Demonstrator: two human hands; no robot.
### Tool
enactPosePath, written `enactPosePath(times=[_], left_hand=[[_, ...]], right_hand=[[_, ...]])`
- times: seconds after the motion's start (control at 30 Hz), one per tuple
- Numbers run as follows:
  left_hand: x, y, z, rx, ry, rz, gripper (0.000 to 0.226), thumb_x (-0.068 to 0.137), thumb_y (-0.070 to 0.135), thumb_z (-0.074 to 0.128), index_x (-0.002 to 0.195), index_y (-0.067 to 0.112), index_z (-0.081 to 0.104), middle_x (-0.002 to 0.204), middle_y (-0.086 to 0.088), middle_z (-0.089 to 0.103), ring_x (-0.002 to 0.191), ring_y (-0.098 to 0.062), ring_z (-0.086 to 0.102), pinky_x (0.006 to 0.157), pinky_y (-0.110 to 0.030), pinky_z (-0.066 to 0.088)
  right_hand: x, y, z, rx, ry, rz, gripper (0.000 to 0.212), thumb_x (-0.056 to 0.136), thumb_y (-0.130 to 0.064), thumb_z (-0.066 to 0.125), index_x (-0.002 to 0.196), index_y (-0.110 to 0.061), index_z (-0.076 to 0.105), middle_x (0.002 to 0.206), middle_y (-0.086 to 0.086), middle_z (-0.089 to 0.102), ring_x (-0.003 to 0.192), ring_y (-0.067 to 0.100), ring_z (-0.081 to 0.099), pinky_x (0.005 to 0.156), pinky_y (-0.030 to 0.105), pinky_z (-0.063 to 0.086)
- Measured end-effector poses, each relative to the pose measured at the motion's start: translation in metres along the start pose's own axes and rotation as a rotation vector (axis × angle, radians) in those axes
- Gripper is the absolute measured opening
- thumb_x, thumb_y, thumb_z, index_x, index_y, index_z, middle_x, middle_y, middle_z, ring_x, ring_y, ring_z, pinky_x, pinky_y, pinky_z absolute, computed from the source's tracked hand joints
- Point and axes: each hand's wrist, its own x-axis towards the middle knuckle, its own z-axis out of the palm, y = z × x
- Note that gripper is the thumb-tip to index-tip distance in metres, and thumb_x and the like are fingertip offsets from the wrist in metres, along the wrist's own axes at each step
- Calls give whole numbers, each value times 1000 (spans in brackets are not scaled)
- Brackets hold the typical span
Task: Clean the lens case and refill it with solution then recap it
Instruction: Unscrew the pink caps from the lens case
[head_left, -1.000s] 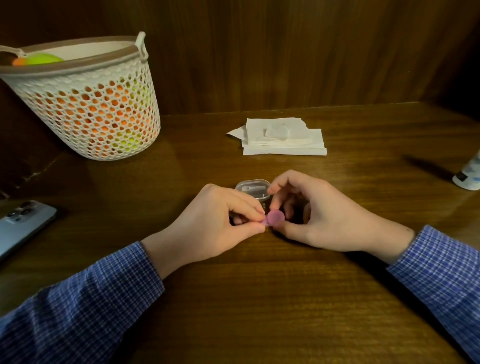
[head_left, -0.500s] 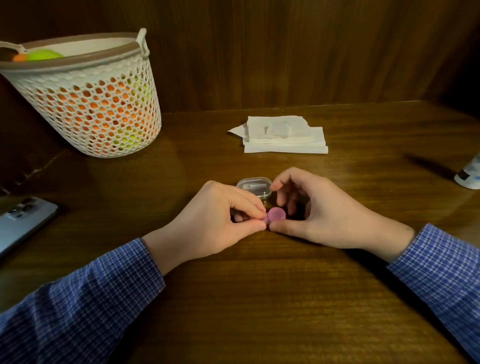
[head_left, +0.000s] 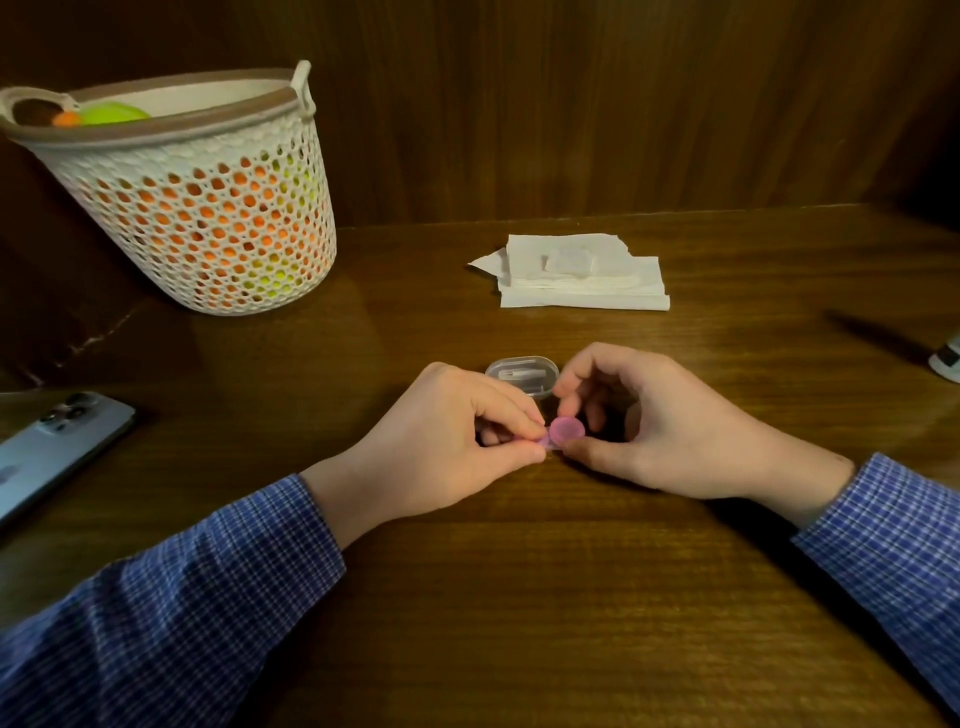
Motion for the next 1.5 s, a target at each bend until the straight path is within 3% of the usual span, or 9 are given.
enactPosePath(times=[0.1,0.27,0.47,0.63,0.83,1.03,1.3,1.5], left_hand=[[0,0,0,15,3,-7,20,87,17,81,107,19,82,107,12,77,93,8,69,76,-7,51],[0,1,-1,13,-1,-2,19,87,16,81,106,18,82,105,11,78,91,7,70,75,-6,51],[0,1,0,3,2,12,18,88,15,80,105,18,82,104,11,78,92,6,70,76,-6,51],[0,1,0,1,-4,-4,18,87,16,81,105,19,82,104,11,78,92,4,71,76,-8,52],[0,0,-1,13,-2,-19,20,87,18,81,106,20,82,106,12,77,94,5,70,77,-8,52],[0,0,-1,13,-4,-15,18,87,17,81,105,20,83,105,11,78,92,4,70,76,-9,53],[0,0,0,1,1,-5,18,87,17,81,105,20,82,105,12,78,91,4,71,76,-9,54],[0,1,-1,1,0,-12,18,87,17,82,104,20,83,103,12,78,92,3,71,75,-8,53]], right_hand=[[0,-1,-1,-4,-11,-26,33,82,-26,83,107,-33,64,100,-14,68,89,13,67,73,23,57],[0,-1,2,-49,34,-2,37,73,-45,83,103,-36,63,101,-20,66,85,8,65,69,20,55],[-1,0,0,18,-22,-30,33,82,-23,82,108,-31,64,99,-14,68,85,14,66,72,26,58],[0,0,3,-27,10,2,39,76,-40,83,109,-38,62,102,-21,64,85,8,65,68,20,55],[0,0,1,19,-10,-13,33,83,-25,83,108,-34,63,99,-14,69,82,11,66,68,22,56],[0,-1,3,-36,17,4,39,76,-42,83,108,-37,63,101,-22,66,82,6,65,64,15,52],[-1,-1,0,34,-16,-28,37,82,-16,83,110,-30,63,101,-12,70,81,12,66,64,16,52],[-1,-1,2,-36,13,-8,38,78,-37,84,110,-36,63,103,-21,66,84,6,66,67,18,54]])
